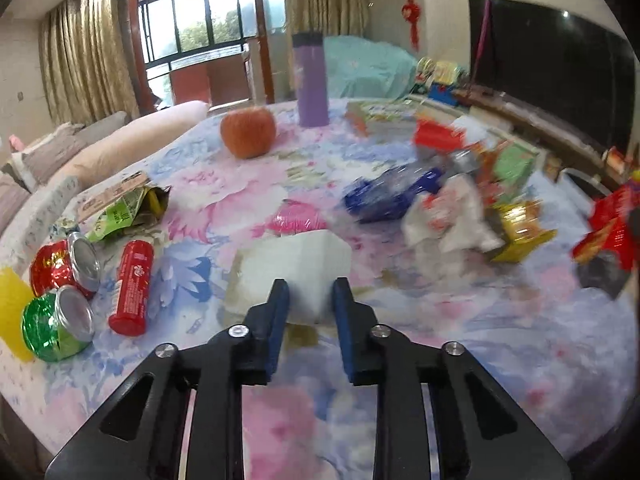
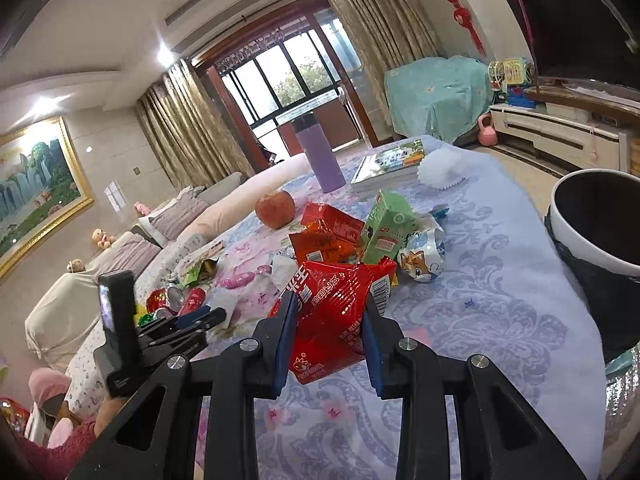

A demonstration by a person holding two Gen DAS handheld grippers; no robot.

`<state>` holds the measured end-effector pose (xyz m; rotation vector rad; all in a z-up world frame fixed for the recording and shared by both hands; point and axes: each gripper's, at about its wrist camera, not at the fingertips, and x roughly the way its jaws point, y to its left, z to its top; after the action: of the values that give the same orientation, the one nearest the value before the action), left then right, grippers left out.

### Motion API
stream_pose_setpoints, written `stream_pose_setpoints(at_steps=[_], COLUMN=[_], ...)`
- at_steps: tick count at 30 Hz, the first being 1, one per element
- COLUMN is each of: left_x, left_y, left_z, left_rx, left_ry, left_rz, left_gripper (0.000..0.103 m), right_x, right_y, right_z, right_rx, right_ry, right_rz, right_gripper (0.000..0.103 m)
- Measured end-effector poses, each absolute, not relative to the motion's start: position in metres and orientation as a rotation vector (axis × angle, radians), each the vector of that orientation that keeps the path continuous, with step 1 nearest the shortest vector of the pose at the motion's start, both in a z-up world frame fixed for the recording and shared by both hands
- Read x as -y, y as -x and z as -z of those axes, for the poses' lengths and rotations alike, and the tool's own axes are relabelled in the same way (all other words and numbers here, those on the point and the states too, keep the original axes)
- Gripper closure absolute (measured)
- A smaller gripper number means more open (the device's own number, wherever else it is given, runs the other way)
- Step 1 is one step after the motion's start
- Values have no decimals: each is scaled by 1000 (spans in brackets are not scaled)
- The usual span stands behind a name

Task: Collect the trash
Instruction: 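Carry the red bag and white block over the black trash bin with both tools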

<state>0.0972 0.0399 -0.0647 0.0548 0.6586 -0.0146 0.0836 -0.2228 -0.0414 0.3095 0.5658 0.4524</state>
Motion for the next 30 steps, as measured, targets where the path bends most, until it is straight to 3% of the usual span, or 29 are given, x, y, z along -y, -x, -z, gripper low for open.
stream_pose_setpoints(at_steps=[16,30], left_x=[58,147], left_y=[-67,-77], left_z=[13,6], left_rx=[-526,-518], left_ry=[-109,-179], left_rz=[305,494], left_gripper=[85,86], right_x=[281,343], right_y=[-66,-66], right_z=[31,36], right_rx=[-503,-488], right_ry=[-382,-444], right_rz=[-363,-250], right_gripper=[72,72])
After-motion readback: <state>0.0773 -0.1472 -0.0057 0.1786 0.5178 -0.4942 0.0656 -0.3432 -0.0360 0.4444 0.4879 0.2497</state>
